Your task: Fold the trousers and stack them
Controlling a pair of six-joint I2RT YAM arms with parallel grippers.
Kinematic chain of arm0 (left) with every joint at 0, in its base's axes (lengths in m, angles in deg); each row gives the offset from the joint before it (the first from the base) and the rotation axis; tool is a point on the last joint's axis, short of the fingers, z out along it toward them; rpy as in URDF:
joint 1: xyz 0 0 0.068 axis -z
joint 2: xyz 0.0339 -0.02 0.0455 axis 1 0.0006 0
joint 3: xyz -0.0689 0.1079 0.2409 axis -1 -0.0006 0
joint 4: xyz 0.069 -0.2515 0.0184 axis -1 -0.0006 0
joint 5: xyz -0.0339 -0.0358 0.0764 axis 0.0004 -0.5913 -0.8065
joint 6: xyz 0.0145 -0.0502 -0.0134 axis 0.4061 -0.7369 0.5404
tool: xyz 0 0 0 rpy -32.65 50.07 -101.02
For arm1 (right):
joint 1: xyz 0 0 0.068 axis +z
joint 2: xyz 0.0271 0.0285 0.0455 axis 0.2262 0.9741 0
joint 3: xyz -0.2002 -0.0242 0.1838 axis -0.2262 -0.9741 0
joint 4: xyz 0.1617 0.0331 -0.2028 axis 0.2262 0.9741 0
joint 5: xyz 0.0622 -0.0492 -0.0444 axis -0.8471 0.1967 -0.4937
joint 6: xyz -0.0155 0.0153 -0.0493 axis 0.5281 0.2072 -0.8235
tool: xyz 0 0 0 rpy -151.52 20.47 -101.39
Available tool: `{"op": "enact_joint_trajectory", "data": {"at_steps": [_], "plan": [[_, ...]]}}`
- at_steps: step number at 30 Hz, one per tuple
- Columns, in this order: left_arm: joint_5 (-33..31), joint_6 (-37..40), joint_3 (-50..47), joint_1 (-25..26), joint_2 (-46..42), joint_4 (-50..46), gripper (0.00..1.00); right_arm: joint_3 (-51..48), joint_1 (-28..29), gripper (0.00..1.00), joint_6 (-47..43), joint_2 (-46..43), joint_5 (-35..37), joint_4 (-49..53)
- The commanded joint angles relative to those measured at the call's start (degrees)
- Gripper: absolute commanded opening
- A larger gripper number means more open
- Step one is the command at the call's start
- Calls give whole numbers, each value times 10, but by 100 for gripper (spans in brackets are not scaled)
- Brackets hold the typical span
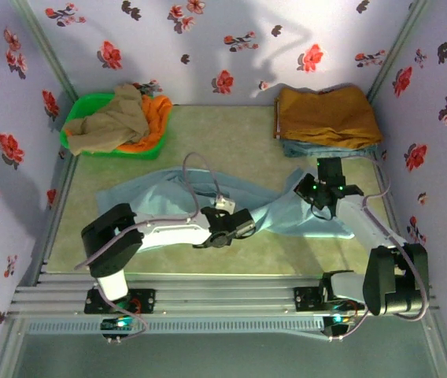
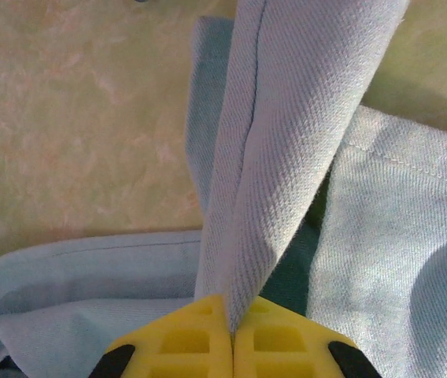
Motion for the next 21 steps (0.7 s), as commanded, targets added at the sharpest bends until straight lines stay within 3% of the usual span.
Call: {"op": "enact_joint_trajectory", "data": {"at_steps": [1,7,14,21], "plan": [[-73,-5,36,-2,-21,-52,3,33,-3,0,-19,-8,13,6],[-78,18,17,-2,-92,-76,0,84,-6,0,-22,0,40,17],[-76,45,-62,-23,-263,-80,0,163,-11,0,-36,47,49,25],[18,156,-73,-173,-365,-18,0,303,-12,0,-34,176,60,24]]}}
